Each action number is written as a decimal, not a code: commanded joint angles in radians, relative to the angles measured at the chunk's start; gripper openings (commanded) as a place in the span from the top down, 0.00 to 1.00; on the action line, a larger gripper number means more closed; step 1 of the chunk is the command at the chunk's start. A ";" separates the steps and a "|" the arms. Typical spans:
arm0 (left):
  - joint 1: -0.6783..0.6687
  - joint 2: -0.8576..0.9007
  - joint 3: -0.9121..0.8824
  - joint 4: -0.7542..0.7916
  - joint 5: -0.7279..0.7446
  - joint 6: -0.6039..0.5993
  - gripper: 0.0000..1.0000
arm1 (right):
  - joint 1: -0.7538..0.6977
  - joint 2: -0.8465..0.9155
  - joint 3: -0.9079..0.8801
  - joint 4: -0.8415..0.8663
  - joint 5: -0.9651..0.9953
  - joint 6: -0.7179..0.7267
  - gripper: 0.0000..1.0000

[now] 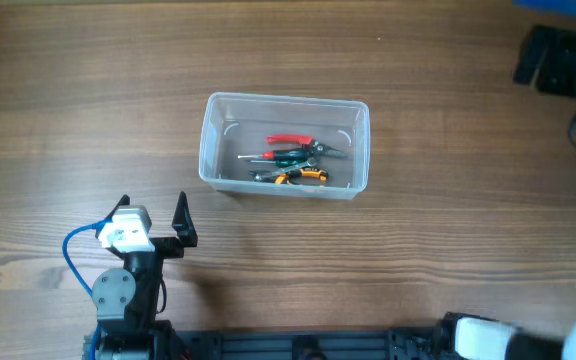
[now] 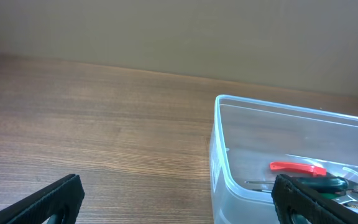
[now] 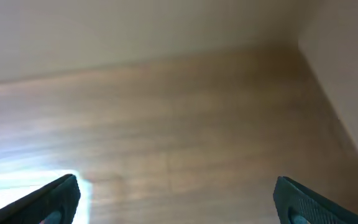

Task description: Pack container

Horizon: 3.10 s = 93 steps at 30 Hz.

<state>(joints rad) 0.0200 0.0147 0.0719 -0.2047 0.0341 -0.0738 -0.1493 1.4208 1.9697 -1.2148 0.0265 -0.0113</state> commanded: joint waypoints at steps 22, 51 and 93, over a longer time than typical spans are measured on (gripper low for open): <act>0.006 -0.010 -0.011 0.004 -0.010 -0.017 0.00 | 0.189 -1.169 -1.518 1.062 -0.181 0.046 0.00; 0.006 -0.010 -0.011 0.004 -0.010 -0.017 0.00 | 0.188 -1.418 -1.930 1.144 -0.105 0.119 0.00; 0.006 -0.010 -0.011 0.004 -0.010 -0.017 0.00 | 0.188 -1.418 -1.930 1.144 -0.105 0.119 0.00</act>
<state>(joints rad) 0.0200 0.0139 0.0677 -0.2020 0.0341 -0.0742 0.0349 0.0200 0.0498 -0.0803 -0.0925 0.1261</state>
